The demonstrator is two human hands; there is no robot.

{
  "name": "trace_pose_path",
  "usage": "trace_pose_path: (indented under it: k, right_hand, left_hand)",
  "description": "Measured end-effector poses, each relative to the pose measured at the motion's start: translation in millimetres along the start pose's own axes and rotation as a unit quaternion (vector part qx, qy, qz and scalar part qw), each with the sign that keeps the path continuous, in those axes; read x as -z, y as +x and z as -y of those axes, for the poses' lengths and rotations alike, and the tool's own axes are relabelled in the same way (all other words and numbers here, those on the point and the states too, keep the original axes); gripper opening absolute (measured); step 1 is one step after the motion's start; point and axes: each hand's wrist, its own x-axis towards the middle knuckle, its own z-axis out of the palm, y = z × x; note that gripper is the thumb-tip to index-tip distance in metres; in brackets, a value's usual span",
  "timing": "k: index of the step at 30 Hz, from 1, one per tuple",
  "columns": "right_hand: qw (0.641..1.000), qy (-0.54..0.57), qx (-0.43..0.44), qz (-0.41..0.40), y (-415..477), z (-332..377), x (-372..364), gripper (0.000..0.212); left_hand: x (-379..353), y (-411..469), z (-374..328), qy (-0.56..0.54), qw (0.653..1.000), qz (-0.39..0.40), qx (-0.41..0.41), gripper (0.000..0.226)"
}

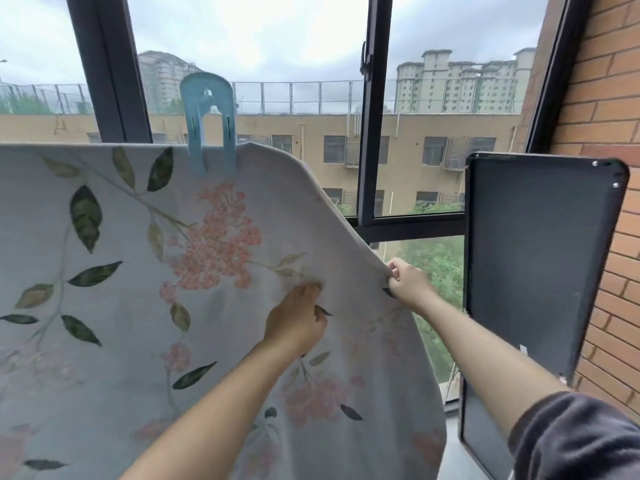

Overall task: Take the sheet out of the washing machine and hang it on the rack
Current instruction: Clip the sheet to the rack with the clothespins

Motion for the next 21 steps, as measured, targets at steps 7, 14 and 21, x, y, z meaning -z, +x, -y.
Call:
trace_pose_path:
  k: [7, 14, 21]
  right_hand:
    - [0.989, 0.066, 0.026, -0.126, -63.1, 6.9, -71.3, 0.061]
    - [0.934, -0.054, 0.273, -0.223, -85.9, 51.2, -118.7, 0.075]
    - [0.859, -0.446, 0.18, 0.176, -91.7, 78.0, -186.0, 0.057]
  left_hand:
    - [-29.6, -18.4, 30.5, -0.03, 0.999, 0.004, -0.021, 0.05]
    - [1.2, -36.3, 103.0, 0.149, 0.944, -0.294, 0.019, 0.066]
    - [-18.5, -86.9, 182.8, 0.163, 0.877, 0.405, 0.2, 0.05]
